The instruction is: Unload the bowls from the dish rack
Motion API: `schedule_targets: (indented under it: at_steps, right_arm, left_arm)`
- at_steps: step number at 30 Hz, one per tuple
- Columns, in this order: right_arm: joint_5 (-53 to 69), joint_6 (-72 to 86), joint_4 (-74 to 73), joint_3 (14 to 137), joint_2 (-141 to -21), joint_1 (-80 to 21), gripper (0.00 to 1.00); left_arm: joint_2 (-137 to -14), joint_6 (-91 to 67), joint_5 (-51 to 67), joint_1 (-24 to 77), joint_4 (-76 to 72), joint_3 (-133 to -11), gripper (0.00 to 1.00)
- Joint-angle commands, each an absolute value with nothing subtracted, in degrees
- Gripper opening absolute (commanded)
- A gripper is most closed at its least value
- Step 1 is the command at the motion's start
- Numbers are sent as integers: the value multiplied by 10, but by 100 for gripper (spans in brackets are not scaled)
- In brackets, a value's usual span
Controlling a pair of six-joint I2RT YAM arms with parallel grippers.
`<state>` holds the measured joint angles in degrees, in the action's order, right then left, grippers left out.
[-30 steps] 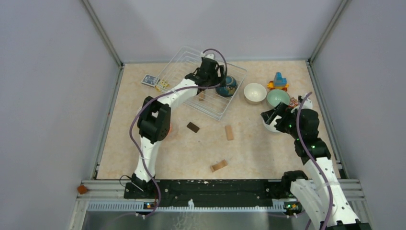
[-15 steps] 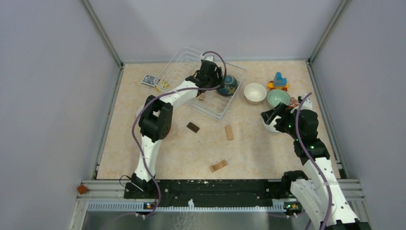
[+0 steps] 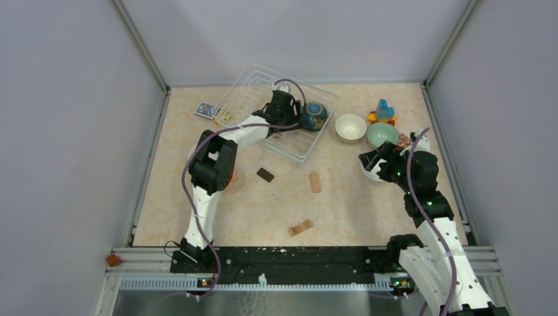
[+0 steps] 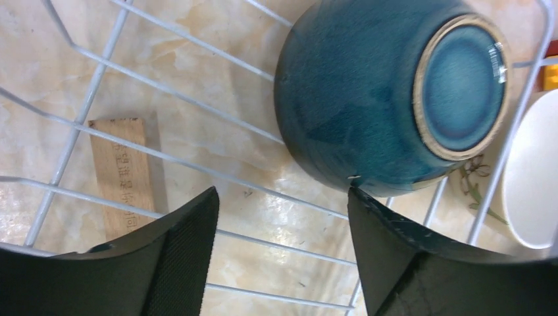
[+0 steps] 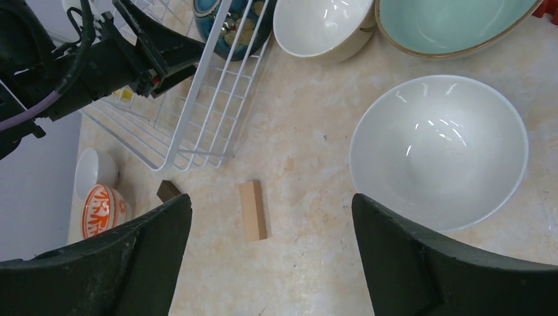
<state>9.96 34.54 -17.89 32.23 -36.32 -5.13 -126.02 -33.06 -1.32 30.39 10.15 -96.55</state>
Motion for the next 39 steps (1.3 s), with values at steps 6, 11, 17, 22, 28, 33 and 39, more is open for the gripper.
schedule_targets:
  at_steps: [6,11,17,22,28,33,39]
  right_arm:
    - [92,340,-156,330,-356,-48,90]
    - [88,335,-155,329,-356,-48,90]
    - [88,335,-154,329,-356,-48,90]
    - [91,340,-155,327,-356,-48,90]
    - [93,339,-171,334,-350,-48,90]
    - [89,341,-177,333,-339,-48,90]
    - [92,350,-177,333,-337,-48,90]
  left_arm:
    - [-1239,-387,-3,301,22,-1024,94]
    - [-1292,-385,-3,301,69,-1100,95]
    - [-1297,-384,-15,299,83,-1089,86]
    - [-1289,-380,-19,298,73,-1058,85]
    - [-1300,-375,-12,296,84,-1044,84]
    - [-1278,-368,-21,293,92,-995,79]
    - [-1218,-377,-17,289,37,-889,57]
